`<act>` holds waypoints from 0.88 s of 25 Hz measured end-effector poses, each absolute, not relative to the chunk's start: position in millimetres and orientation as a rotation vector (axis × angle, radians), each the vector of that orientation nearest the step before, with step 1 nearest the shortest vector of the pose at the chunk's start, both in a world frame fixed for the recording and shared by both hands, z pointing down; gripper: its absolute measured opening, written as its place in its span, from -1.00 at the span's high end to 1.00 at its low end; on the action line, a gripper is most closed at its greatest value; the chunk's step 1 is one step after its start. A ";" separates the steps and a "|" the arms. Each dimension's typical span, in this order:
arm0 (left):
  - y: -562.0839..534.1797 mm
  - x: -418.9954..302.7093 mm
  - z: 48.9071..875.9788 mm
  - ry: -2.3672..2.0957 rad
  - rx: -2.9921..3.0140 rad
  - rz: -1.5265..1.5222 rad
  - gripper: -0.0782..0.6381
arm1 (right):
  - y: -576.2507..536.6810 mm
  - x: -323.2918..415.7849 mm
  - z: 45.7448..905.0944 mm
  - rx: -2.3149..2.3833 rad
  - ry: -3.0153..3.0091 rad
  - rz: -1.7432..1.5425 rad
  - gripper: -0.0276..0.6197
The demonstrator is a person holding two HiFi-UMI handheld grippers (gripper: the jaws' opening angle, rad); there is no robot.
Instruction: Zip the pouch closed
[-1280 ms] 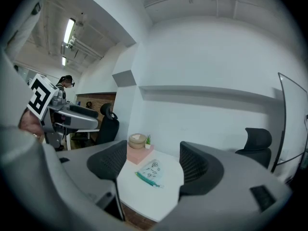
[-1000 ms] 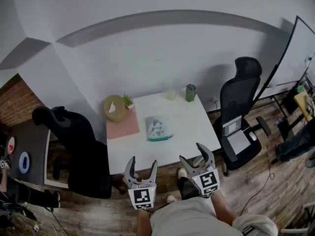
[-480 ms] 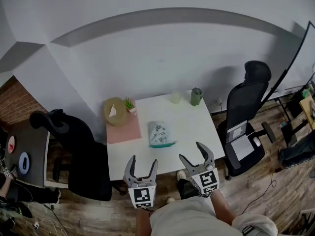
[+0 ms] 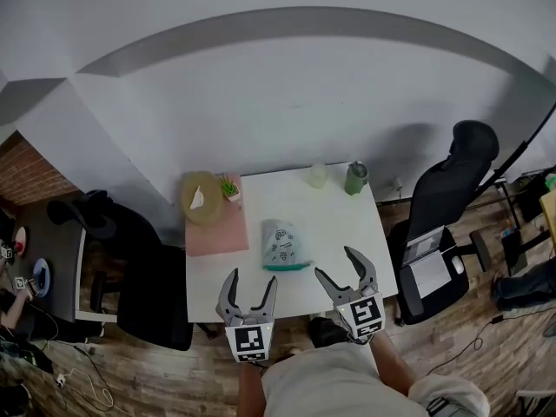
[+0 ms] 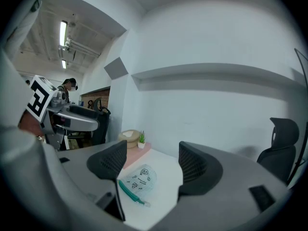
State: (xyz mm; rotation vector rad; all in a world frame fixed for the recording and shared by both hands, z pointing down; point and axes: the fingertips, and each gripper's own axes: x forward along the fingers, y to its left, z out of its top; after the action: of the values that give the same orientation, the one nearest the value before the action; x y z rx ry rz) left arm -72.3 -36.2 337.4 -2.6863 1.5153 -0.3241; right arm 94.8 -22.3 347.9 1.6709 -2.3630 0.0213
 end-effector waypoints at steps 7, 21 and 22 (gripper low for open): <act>-72.2 -54.7 366.4 1.601 -2.672 -0.431 -0.09 | -63.8 113.6 380.0 1.530 -2.394 0.089 -0.11; -95.0 -32.4 439.8 1.736 -2.688 -0.604 -0.01 | -97.6 124.5 455.1 1.241 -2.434 0.208 0.00; -95.6 -31.6 444.3 1.738 -2.693 -0.613 -0.01 | -98.2 123.6 460.5 1.223 -2.433 0.216 0.02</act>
State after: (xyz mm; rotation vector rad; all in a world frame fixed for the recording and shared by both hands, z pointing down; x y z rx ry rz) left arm -31.6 -95.6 444.3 -2.6926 1.7377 -0.6127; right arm 123.6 -98.2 460.5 1.2226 -2.4327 0.2157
